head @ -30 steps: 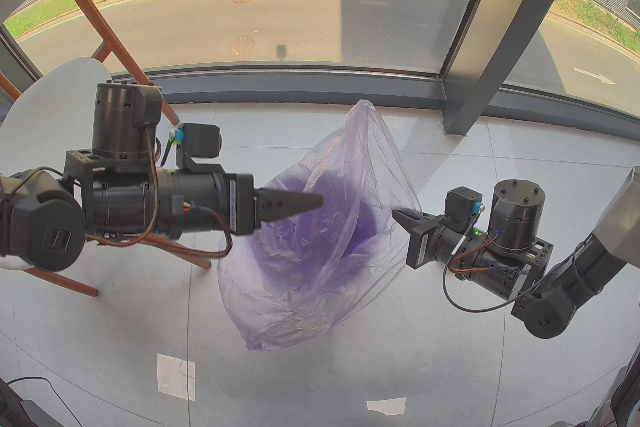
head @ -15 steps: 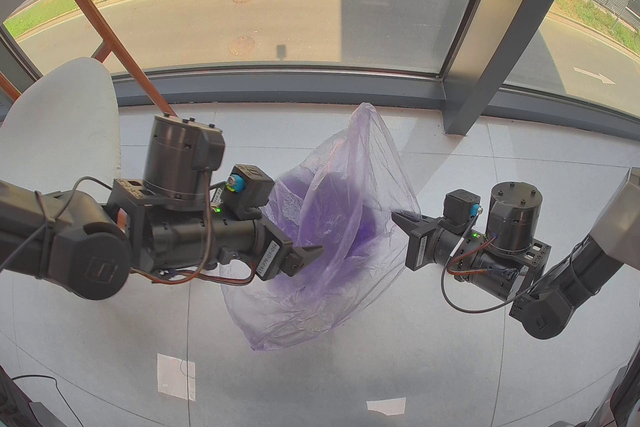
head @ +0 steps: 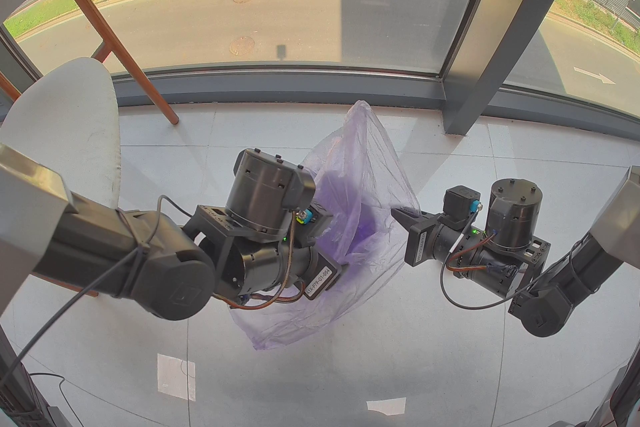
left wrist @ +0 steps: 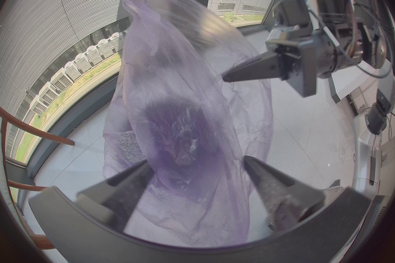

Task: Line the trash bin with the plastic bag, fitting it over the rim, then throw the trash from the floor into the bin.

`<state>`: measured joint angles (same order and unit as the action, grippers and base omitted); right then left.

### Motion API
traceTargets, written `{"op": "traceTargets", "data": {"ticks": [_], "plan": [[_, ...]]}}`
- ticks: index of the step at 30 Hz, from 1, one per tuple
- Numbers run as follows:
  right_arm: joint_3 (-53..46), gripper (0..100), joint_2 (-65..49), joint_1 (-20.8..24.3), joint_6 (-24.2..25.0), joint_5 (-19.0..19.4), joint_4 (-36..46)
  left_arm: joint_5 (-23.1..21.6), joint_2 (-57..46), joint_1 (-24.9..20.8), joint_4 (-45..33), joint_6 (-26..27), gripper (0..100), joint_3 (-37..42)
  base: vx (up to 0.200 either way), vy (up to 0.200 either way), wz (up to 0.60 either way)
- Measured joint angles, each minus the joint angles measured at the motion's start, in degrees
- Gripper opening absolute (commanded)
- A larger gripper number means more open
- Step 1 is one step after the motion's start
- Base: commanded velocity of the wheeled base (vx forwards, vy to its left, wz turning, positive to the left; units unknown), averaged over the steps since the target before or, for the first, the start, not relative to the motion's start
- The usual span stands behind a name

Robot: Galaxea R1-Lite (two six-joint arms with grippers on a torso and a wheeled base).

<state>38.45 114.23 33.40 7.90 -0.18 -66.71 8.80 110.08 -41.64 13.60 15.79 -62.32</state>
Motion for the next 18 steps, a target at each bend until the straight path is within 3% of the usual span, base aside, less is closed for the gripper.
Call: {"op": "traceTargets", "data": {"ticks": [12,15,18], "plan": [[1.4,0,0.0,-1.0,0.1,0.9,0.1,0.2,3.9,7.9,-0.7,-1.0,0,-8.1,0.0,0.0,0.0],[1.7,0,0.0,-1.6,0.1,1.2,0.1,0.2,4.1,9.0,-1.8,-3.3,0,-9.6,0.0,0.0,0.0],[2.0,0,0.1,-2.3,0.1,1.7,0.3,0.0,4.2,9.4,-4.3,-9.9,0,-11.4,0.0,0.0,0.0]]}}
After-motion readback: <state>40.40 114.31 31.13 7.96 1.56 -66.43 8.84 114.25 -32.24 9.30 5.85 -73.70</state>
